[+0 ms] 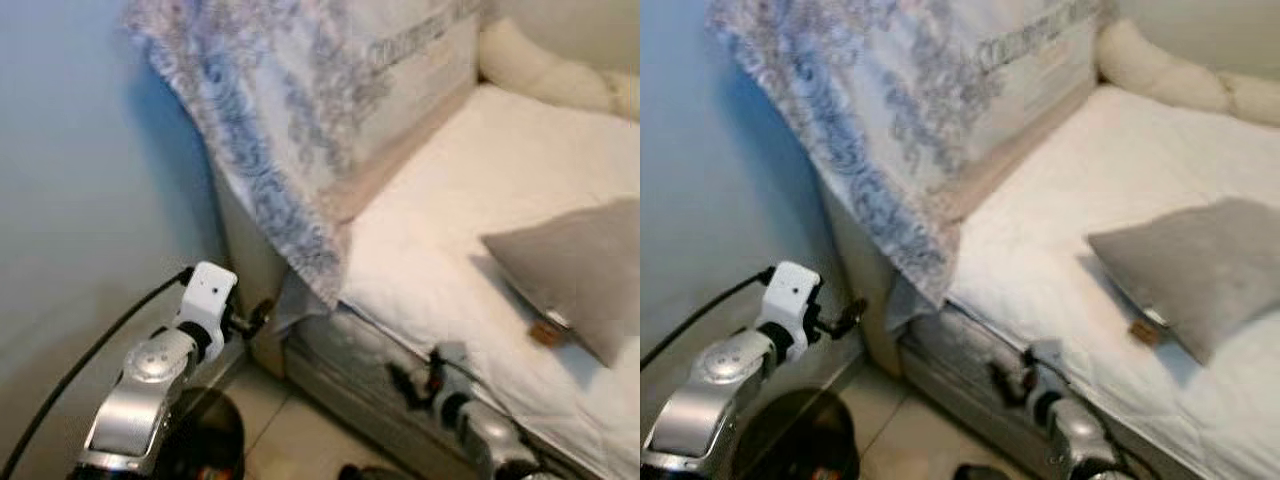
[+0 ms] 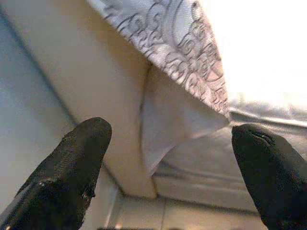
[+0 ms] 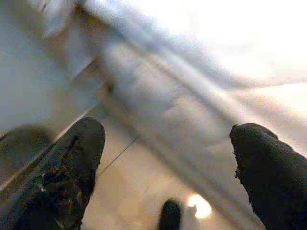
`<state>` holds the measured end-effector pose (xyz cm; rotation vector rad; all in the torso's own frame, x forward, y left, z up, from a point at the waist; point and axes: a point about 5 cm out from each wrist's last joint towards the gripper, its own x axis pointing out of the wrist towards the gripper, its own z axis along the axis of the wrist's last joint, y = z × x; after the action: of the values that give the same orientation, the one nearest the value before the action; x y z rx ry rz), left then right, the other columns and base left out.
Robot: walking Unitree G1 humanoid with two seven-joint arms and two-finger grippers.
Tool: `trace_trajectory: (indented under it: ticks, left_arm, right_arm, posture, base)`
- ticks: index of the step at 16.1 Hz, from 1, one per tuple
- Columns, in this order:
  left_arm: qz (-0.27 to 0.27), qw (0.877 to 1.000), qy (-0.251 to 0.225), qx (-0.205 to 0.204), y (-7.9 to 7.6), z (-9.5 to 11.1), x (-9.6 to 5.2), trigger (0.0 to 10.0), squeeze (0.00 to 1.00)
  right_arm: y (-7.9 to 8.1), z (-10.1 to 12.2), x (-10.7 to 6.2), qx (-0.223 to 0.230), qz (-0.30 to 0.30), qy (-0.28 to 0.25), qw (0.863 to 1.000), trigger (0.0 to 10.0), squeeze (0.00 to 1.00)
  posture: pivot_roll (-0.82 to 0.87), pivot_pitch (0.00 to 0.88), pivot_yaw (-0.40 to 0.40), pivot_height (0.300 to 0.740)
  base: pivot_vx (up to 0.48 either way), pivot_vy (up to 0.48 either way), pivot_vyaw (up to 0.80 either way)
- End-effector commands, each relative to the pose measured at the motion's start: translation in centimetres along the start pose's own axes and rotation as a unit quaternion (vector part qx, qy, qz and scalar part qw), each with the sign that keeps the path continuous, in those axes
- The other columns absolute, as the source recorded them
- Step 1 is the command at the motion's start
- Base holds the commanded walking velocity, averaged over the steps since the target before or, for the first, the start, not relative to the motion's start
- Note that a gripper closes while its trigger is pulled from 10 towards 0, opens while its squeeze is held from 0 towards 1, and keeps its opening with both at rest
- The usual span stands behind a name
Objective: Clean up the room
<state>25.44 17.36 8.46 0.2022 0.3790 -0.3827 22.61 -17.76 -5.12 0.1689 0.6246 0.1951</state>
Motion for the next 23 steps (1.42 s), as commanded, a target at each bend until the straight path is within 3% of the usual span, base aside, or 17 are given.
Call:
trace_trajectory:
  ticks: [1, 2, 3, 4, 6, 8, 10, 12, 14, 17, 21, 23]
  left_arm:
    - [0.009, 1.000, -0.003, 0.003, 0.4, 0.1, -0.1, 10.0, 0.00]
    - [0.013, 1.000, -0.011, -0.003, 0.5, 0.4, 0.0, 10.0, 0.00]
    - [0.015, 1.000, -0.017, -0.008, 0.5, 0.6, 0.1, 10.0, 0.00]
    - [0.020, 0.999, -0.029, -0.014, 0.5, 1.0, 0.1, 10.0, 0.00]
    - [0.021, 0.999, -0.036, -0.014, 0.5, 1.3, 0.1, 10.0, 0.00]
    - [0.024, 0.998, -0.050, 0.010, 0.6, 2.2, 0.1, 10.0, 0.00]
    - [0.026, 0.997, -0.075, 0.009, 0.7, 3.2, 0.0, 10.0, 0.00]
    - [0.032, 0.995, -0.093, 0.002, 0.7, 3.7, 0.1, 10.0, 0.00]
    - [0.043, 0.994, -0.096, 0.001, 0.8, 3.8, 0.1, 10.0, 0.00]
    - [0.048, 0.993, -0.111, -0.007, 0.8, 4.1, 0.2, 10.0, 0.00]
    - [0.049, 0.992, -0.119, -0.010, 0.8, 4.3, 0.2, 10.0, 0.00]
    - [0.059, 0.991, -0.119, -0.009, 1.0, 4.3, 0.2, 10.0, 0.00]
  right_arm:
    - [-0.3, 1.5, 0.4, 0.013, -0.027, -0.037, 0.999, 10.0, 0.00]
    - [-1.0, 2.6, 0.4, 0.050, -0.055, -0.072, 0.995, 10.0, 0.00]
    - [-2.1, 5.0, -0.1, 0.053, -0.042, -0.159, 0.985, 10.0, 0.00]
    - [-1.4, 7.7, -0.4, 0.015, -0.015, -0.235, 0.972, 10.0, 0.00]
    - [-0.9, 7.9, -0.4, 0.006, -0.010, -0.243, 0.970, 10.0, 0.00]
    - [1.2, 6.7, -0.5, -0.009, 0.003, -0.244, 0.970, 10.0, 0.00]
    - [2.9, 8.1, -0.8, -0.019, 0.010, -0.261, 0.965, 10.0, 0.00]
    - [3.7, 10.4, -1.2, -0.028, 0.010, -0.273, 0.961, 10.0, 0.00]
    - [4.5, 16.3, -2.6, -0.035, 0.003, -0.297, 0.954, 10.0, 0.00]
    - [6.3, 16.5, -4.2, -0.053, -0.012, -0.308, 0.950, 10.0, 0.00]
    - [6.5, 16.4, -4.7, -0.093, -0.041, -0.279, 0.955, 10.0, 0.00]
    - [6.3, 16.0, -4.8, -0.081, -0.050, -0.262, 0.960, 10.0, 0.00]
  posture:
    - [0.04, 0.000, -0.022, 0.740]
    - [0.04, 0.000, -0.023, 0.740]
    - [0.04, 0.000, -0.022, 0.740]
    - [0.04, 0.000, -0.023, 0.740]
    - [0.04, 0.000, -0.025, 0.740]
    - [0.04, 0.000, -0.025, 0.740]
    - [0.04, 0.000, -0.028, 0.740]
    - [0.04, 0.000, -0.030, 0.740]
    - [0.04, 0.000, -0.032, 0.740]
    - [0.04, 0.000, -0.033, 0.740]
    - [0.04, 0.000, -0.034, 0.740]
    - [0.05, 0.000, -0.035, 0.740]
  base:
    - [0.000, 0.000, -0.76]
    - [0.000, 0.000, -0.76]
    - [0.000, 0.000, -0.77]
    - [0.000, 0.000, -0.77]
    - [0.000, 0.000, -0.77]
    - [0.000, 0.000, -0.77]
    - [0.000, 0.000, -0.77]
    - [0.000, 0.000, -0.77]
    - [0.000, 0.000, -0.68]
    - [0.000, 0.000, -0.45]
    - [0.225, 0.000, 0.00]
    - [0.377, 0.000, 0.00]
